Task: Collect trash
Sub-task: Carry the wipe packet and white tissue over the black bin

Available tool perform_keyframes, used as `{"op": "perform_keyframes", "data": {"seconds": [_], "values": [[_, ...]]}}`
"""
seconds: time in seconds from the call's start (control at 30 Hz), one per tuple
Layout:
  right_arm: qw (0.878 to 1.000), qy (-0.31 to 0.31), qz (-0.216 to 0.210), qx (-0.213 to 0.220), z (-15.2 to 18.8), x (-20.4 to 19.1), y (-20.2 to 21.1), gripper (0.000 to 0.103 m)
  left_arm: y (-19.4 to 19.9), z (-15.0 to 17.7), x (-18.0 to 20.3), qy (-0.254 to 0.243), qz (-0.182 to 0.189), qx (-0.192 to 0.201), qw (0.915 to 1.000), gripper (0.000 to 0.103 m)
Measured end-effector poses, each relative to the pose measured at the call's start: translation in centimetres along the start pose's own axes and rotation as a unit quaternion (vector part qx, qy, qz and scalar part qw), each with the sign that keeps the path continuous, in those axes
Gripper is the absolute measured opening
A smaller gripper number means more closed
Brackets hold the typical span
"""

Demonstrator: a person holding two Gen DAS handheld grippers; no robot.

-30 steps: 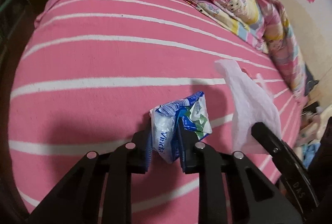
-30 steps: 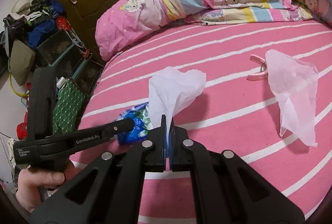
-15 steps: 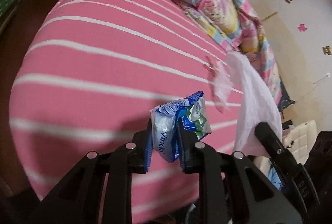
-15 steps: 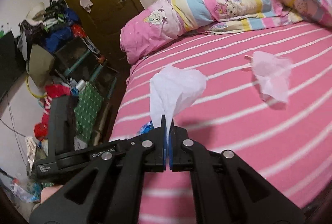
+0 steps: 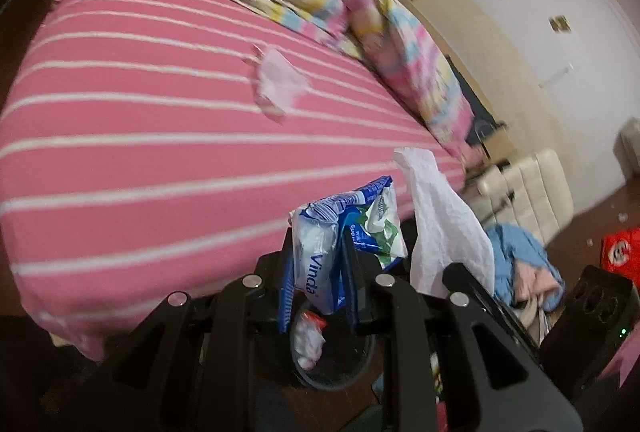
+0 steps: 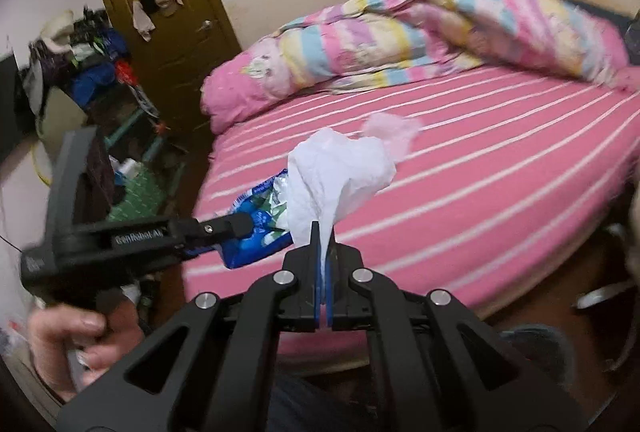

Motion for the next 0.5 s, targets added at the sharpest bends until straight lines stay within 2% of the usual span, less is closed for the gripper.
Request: {"op": "perform_keyframes", "data": {"seconds": [0.13, 0.27, 0.5], "values": [[1.0, -0.015, 0.023, 0.006, 1.5, 3.9, 3.5, 0.002, -2.3, 2.4, 4.2, -0.016, 0.029, -0.031, 0.999, 0.02], [0.998, -0.05, 0.048, 0.004, 3.3, 8.6, 5.6, 0.002, -5.8, 5.0, 7.3, -0.042, 0.041, -0.073, 0.9956, 0.02], [0.988, -0.124, 0.092, -0.015, 7.5, 16.9, 7.6, 0.002, -12.1, 10.4, 11.7, -0.08, 0.061, -0.146, 0.9841, 0.02]]}}
Point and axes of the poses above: each gripper's, at about its wrist camera, not at the fingertips, and y roughly against the way its jaws point, x to its right, z to its underside, the point moved 5 cm from there along -y, roughly the way its jaws point, and after that the axes turned 15 degrees about -y, right-handed, at the moved point
